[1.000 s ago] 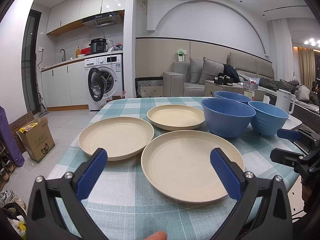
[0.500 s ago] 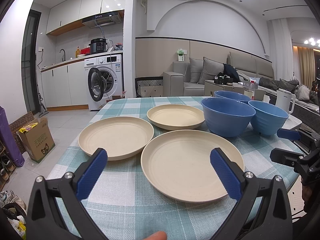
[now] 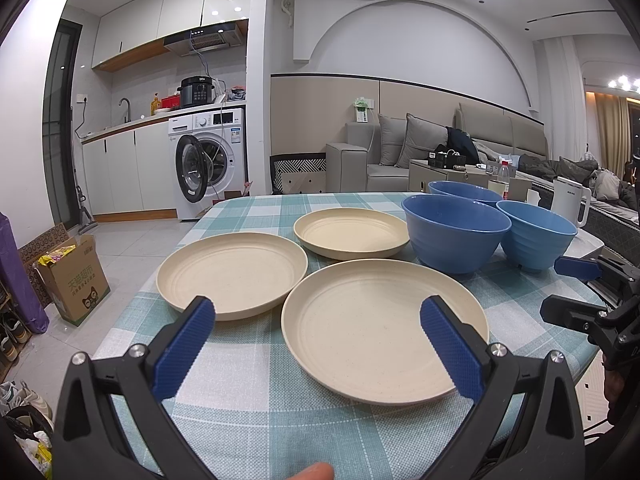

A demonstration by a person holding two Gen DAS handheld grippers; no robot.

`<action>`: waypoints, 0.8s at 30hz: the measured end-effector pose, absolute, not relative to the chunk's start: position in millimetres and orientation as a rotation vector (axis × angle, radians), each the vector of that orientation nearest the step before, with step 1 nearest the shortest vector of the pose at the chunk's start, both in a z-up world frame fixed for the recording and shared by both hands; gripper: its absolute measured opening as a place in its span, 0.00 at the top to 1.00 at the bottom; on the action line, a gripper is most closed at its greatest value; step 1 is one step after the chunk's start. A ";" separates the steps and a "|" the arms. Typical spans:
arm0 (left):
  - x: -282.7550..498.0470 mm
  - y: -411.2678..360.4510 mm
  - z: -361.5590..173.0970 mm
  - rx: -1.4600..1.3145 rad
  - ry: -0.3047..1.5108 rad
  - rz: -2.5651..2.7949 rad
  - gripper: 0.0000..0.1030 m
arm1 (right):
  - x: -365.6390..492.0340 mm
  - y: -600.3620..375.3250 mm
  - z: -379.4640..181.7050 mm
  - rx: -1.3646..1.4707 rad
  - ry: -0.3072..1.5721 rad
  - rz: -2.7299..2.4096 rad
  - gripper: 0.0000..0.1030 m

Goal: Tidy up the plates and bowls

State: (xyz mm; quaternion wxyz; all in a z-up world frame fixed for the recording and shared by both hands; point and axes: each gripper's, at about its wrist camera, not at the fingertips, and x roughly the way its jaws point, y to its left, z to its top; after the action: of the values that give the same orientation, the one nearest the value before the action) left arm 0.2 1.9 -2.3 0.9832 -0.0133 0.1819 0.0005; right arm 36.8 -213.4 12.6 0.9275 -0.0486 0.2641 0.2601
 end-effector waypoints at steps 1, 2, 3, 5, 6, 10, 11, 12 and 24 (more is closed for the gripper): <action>0.3 1.8 -2.3 -0.026 0.366 0.001 0.00 | 36.7 -213.6 12.7 -0.099 0.541 0.533 0.00; 0.3 1.8 -2.3 -0.027 0.365 0.001 0.00 | 36.9 -213.4 12.4 -0.099 0.541 0.534 0.00; 0.4 1.8 -2.3 -0.027 0.366 0.000 0.00 | 36.9 -213.4 12.5 -0.099 0.541 0.534 0.00; 0.4 1.8 -2.4 -0.026 0.366 0.002 0.00 | 36.9 -213.4 12.4 -0.099 0.540 0.534 0.00; 0.4 1.9 -2.3 -0.026 0.366 0.001 0.00 | 36.8 -213.5 12.7 -0.099 0.541 0.533 0.00; 0.4 1.9 -2.3 -0.026 0.366 0.002 0.00 | 36.8 -213.6 12.7 -0.099 0.540 0.534 0.00; 0.4 1.9 -2.2 -0.027 0.366 0.001 0.00 | 36.8 -213.6 12.8 -0.099 0.541 0.533 0.00; 0.4 1.8 -2.2 -0.026 0.366 0.001 0.00 | 36.7 -213.6 12.8 -0.099 0.540 0.533 0.00; -1.2 2.0 -1.3 -0.016 0.359 0.006 0.00 | 37.4 -217.0 15.8 -0.098 0.530 0.519 0.00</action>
State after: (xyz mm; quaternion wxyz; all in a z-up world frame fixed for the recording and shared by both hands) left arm -1.2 2.0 -1.3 0.9839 -0.0080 0.1785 0.0032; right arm 37.4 -217.0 15.8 0.9308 -0.0479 0.2587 0.2536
